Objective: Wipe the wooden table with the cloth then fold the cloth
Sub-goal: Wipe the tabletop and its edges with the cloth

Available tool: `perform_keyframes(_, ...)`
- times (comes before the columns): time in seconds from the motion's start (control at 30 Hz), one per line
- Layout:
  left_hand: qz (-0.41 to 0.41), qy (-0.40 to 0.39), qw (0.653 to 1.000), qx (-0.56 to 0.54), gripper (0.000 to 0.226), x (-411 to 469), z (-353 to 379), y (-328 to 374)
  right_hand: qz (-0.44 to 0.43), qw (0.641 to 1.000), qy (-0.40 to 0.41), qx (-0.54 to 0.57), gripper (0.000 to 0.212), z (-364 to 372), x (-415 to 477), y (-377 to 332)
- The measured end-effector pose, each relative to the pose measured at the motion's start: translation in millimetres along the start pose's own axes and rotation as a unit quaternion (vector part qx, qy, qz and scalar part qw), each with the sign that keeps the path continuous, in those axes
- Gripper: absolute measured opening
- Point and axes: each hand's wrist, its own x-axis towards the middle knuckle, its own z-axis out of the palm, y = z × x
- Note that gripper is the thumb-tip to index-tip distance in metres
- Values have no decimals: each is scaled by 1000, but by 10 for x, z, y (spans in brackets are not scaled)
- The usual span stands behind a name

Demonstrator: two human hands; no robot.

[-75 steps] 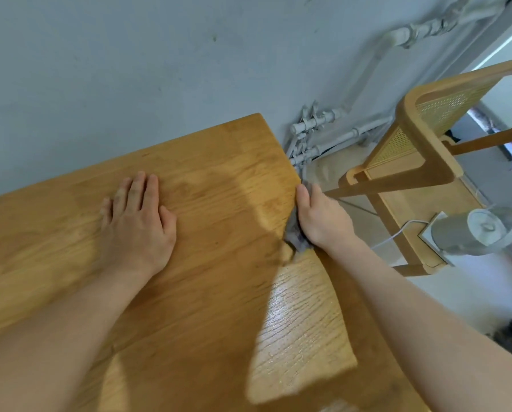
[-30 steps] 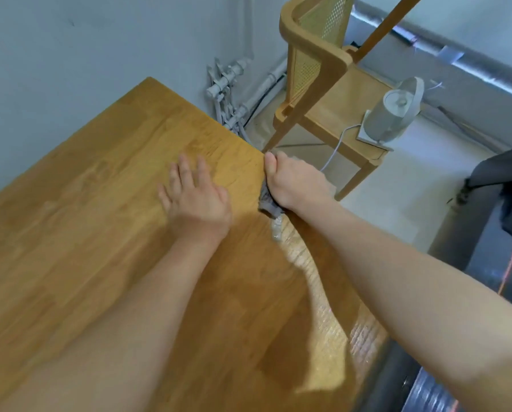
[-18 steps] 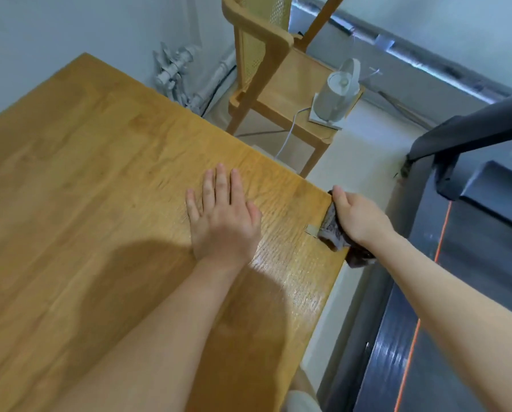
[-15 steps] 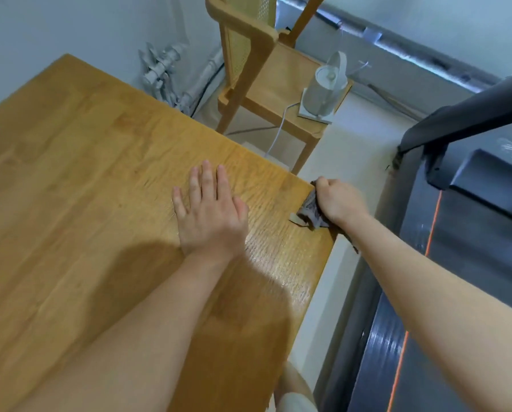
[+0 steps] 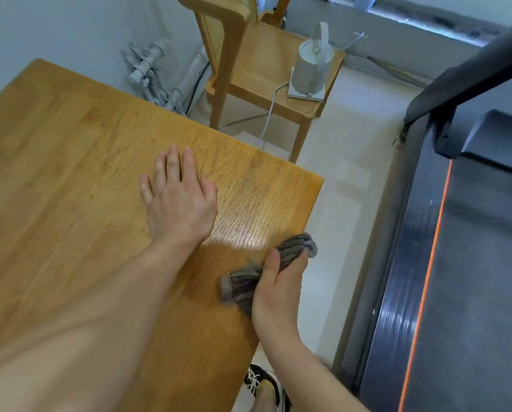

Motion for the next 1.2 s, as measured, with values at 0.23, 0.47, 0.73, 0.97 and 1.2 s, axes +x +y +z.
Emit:
perform_keyframes(0.23, -2, 13, 1000, -3, 59, 12, 4, -33, 0, 995, 87, -42, 49, -18, 1190, -539)
perform_keyframes(0.47, -1, 21, 1000, -10, 59, 21, 22, -52, -25, 998, 63, 1, 53, 125, 104, 23)
perform_keyframes(0.73, 96, -18, 995, -23, 55, -395, -12, -270, -52, 996, 58, -36, 59, 136, -315, 183)
perform_keyframes(0.97, 197, -65, 978, 17, 58, -1925, -247, -1264, -12, 995, 91, -50, 54, 229, -447, 234)
perform_keyframes(1.2, 175, -65, 982, 21, 60, -2449, -227, -1415, -28, 999, 23, -7, 69, 361, -2107, 1037)
